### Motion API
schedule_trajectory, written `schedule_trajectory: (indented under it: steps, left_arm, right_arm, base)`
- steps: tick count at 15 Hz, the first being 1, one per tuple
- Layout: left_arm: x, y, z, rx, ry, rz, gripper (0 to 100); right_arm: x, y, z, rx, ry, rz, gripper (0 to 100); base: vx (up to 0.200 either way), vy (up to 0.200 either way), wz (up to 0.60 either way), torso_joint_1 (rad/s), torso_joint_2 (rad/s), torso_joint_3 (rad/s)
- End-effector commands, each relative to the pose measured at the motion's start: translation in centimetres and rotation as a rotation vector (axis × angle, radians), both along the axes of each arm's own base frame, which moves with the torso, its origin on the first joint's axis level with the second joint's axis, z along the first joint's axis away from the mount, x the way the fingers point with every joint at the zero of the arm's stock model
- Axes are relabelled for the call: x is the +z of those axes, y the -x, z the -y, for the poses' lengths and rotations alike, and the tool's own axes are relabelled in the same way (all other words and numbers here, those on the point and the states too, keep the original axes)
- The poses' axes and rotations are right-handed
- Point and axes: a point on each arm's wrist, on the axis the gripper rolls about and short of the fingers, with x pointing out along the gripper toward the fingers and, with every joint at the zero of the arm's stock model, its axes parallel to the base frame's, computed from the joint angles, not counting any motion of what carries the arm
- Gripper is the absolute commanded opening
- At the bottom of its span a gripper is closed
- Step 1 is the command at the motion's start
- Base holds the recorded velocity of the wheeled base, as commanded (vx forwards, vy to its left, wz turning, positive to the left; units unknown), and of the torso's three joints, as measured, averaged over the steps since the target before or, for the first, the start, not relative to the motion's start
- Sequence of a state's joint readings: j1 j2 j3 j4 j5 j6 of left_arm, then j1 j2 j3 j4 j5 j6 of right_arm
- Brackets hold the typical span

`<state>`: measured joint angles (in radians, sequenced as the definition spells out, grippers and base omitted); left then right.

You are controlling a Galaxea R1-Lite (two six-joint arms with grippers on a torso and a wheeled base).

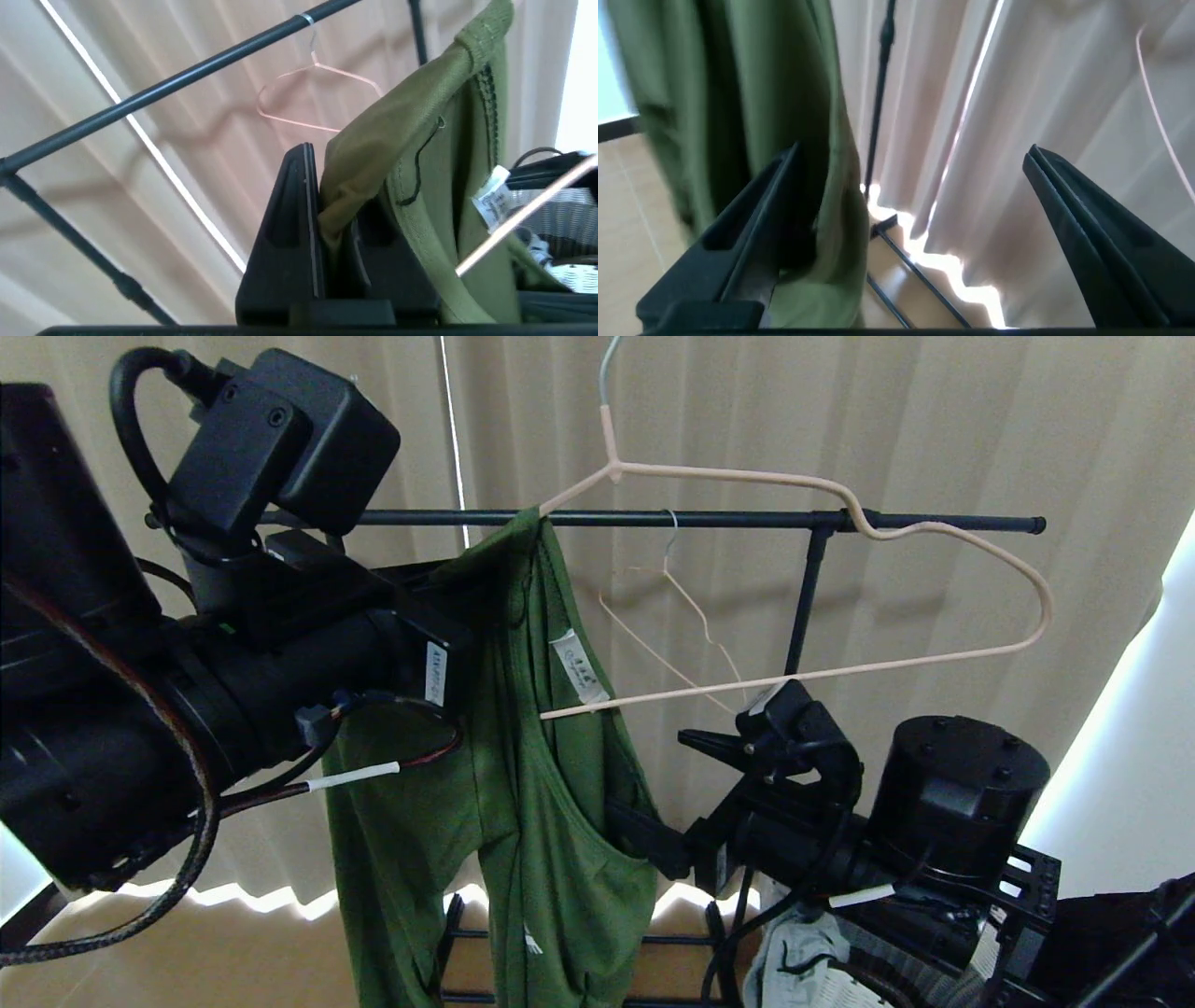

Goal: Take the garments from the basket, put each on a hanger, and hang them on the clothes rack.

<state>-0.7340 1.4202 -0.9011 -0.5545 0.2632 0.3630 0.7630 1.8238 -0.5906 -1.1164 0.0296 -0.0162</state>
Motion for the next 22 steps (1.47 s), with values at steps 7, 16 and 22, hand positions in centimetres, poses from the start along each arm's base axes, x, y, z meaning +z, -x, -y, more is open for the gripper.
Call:
schedule_trajectory:
  steps: [7, 16, 22]
  left_arm:
    - [-0.2, -1.1, -1.4, 0.076, -0.028, 0.005, 0]
    - [-4.3, -2.6, -5.8, 0.255, -0.278, -0.026, 0]
    - [-6.7, -3.3, -7.3, 0.318, -0.407, -0.057, 0]
  right_arm:
    - [-1.1, 1.0, 2.2, -0.068, 0.046, -0.036, 0]
    - [1.0, -1.8, 8.9, -0.324, 0.005, 0.015, 0]
    - [1.9, -1.1, 8.8, -0.297, -0.014, 0.040, 0]
  base:
    - [0.000, 0.000, 0.00, 0.000, 0.00, 0.000]
    - [0.000, 0.000, 0.00, 0.000, 0.00, 0.000]
    - [0.000, 0.000, 0.00, 0.000, 0.00, 0.000]
